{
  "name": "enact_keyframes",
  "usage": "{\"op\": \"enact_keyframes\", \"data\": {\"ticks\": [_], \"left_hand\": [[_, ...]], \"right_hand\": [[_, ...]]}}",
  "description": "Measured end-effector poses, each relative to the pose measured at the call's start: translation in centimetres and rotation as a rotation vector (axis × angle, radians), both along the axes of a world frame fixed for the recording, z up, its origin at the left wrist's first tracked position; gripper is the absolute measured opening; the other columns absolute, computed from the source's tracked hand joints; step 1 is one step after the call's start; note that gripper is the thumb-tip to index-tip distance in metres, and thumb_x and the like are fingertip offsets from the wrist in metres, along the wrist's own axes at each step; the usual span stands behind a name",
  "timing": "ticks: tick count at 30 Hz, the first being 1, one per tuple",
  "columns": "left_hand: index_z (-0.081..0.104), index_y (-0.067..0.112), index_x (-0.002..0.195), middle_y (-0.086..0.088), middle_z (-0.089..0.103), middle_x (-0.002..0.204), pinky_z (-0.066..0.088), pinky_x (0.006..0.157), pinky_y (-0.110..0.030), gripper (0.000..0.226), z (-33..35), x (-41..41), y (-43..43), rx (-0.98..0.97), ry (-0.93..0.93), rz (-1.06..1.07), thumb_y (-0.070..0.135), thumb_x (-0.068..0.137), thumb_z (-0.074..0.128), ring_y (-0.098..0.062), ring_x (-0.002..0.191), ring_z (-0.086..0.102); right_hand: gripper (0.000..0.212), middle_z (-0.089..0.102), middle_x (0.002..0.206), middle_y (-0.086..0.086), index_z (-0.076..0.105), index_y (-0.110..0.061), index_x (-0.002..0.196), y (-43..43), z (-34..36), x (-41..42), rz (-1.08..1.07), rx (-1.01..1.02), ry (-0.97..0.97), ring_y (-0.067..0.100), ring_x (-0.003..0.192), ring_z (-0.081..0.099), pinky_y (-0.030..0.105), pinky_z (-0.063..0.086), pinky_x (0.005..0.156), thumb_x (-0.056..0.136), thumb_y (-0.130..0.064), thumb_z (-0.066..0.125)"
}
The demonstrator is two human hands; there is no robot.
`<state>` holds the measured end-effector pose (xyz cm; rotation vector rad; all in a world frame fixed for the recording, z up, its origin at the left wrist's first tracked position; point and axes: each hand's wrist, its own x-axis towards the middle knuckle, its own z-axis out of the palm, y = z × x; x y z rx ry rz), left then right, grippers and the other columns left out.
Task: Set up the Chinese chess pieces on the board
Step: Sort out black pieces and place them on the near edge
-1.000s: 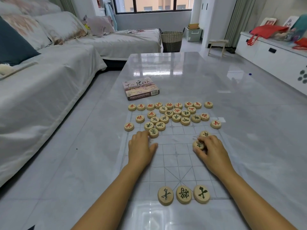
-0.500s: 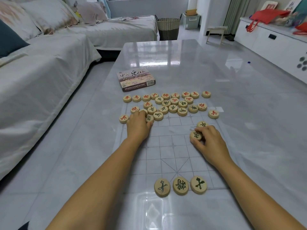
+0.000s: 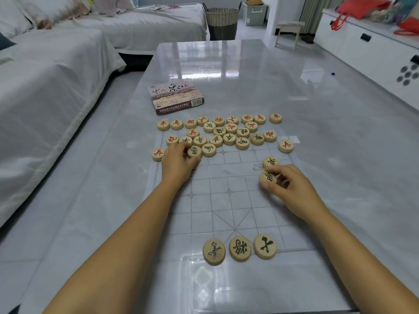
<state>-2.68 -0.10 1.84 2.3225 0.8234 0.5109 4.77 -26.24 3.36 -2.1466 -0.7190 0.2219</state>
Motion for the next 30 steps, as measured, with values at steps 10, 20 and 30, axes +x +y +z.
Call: {"op": "enact_keyframes", "data": {"ticks": [10,20,30], "left_hand": [[0.056,0.032,0.094,0.01,0.058,0.095,0.037,0.069,-0.014,0.029,2.6,-12.4,-4.8,-0.117,-0.005,-0.228,0.023,0.073,0.074,-0.004,0.087,0.054],[0.062,0.024,0.1,0.015,0.054,0.099,0.043,0.091,-0.03,0.035,1.0,-18.7,-8.6,-0.064,0.033,-0.217,0.023,0.07,0.078,-0.01,0.099,0.051],[0.058,0.035,0.104,0.015,0.05,0.107,0.035,0.096,-0.026,0.035,0.9,-19.2,-9.3,-0.05,0.046,-0.231,0.031,0.073,0.074,-0.008,0.107,0.044]], "right_hand": [[0.04,0.052,0.104,-0.021,0.054,-0.047,0.099,-8.1,-0.5,-7.2,0.168,-0.048,-0.05,-0.003,0.102,0.048,0.005,0.036,0.083,0.075,-0.021,0.074],[0.04,0.046,0.104,-0.024,0.05,-0.043,0.103,-8.3,-1.7,-8.3,0.157,-0.109,-0.118,0.0,0.102,0.046,0.011,0.039,0.08,0.076,-0.024,0.073],[0.037,0.048,0.102,-0.019,0.053,-0.036,0.103,-8.1,-1.7,-8.5,0.137,-0.109,-0.135,0.006,0.099,0.048,0.014,0.039,0.079,0.075,-0.022,0.074]]}}
